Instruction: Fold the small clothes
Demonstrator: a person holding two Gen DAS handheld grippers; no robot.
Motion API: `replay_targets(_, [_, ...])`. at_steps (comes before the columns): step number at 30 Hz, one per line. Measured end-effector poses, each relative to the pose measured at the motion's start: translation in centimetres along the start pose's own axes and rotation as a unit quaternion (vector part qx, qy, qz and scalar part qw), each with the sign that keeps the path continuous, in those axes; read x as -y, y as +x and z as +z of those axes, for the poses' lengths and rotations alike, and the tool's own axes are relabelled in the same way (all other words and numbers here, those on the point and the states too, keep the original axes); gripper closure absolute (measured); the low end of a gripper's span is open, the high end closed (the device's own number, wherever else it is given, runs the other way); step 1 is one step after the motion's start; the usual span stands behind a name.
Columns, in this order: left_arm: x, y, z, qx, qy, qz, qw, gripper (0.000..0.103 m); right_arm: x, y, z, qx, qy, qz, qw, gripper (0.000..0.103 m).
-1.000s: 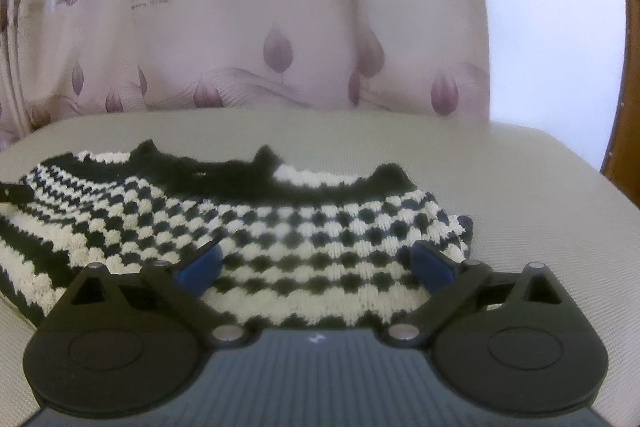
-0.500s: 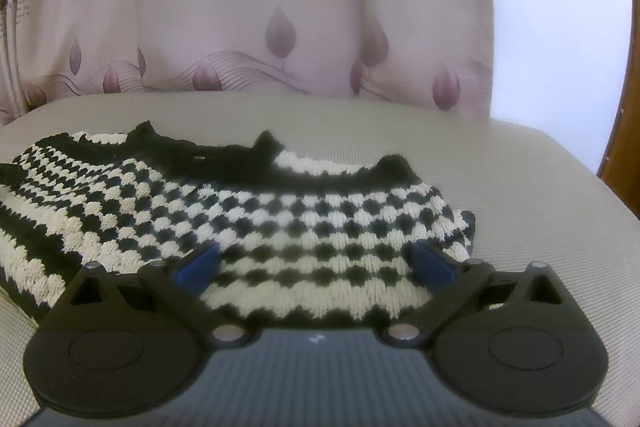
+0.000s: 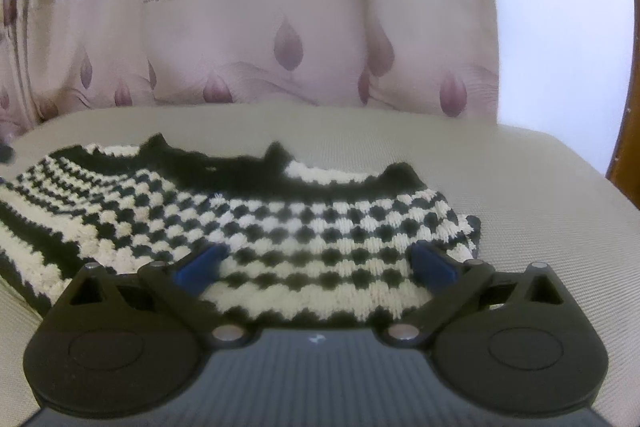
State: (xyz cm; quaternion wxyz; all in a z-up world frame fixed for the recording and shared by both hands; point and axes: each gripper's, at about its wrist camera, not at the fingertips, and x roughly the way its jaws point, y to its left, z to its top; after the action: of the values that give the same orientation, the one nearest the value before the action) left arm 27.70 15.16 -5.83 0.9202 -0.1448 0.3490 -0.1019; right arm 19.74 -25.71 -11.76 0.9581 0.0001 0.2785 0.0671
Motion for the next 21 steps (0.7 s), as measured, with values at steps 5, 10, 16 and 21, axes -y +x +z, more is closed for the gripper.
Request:
replay_targets(5, [-0.2,4.0,1.6,-0.056,0.067,-0.031,0.9957,0.003,0.5,-0.8,-0.1,0.02,0.012,0.012,1.0,0.0])
replay_targets(10, [-1.2,5.4,3.0,-0.077,0.098,-0.082,0.9889,0.006,0.5,-1.0,-0.1,0.023,0.013,0.014,1.0,0.0])
replay_targets(16, [-3.1,5.8,4.0,-0.092,0.078,-0.129,0.9843,0.04,0.6,-1.0,0.0,0.023,0.014,0.014,1.0,0.0])
replay_targets(21, [-3.9,5.9,3.5,-0.091,0.05,-0.164,0.9811,0.059,0.7,-1.0,0.0,0.02,0.014,0.01,1.0,0.0])
